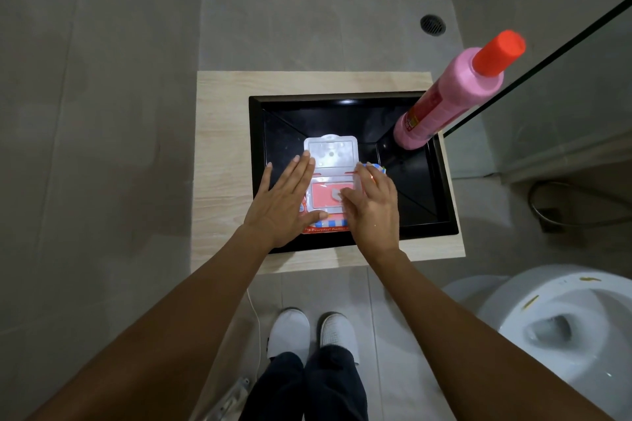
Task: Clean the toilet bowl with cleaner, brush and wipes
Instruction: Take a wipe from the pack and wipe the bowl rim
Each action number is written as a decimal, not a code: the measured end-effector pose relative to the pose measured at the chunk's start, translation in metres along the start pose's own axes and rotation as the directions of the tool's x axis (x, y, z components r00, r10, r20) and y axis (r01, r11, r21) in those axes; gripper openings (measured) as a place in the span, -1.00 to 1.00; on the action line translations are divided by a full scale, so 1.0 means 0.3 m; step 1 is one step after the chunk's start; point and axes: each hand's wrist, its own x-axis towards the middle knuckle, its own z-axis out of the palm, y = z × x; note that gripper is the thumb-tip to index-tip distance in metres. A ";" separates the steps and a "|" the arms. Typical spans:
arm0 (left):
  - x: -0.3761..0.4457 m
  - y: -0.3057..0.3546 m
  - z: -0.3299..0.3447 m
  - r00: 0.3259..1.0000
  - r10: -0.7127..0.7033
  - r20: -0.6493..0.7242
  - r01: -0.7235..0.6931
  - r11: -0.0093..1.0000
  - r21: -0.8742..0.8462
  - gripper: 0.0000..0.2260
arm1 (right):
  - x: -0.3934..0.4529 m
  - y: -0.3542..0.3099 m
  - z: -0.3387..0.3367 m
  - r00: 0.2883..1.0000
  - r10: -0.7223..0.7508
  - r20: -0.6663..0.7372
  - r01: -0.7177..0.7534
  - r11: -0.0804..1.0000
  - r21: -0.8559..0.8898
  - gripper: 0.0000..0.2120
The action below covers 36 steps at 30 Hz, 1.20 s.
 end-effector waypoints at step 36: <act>0.009 0.030 -0.023 0.996 -0.044 0.075 0.036 0.994 0.103 -0.20 | 0.210 0.000 -0.207 0.939 -0.111 -0.325 0.096 0.993 -0.063 -0.95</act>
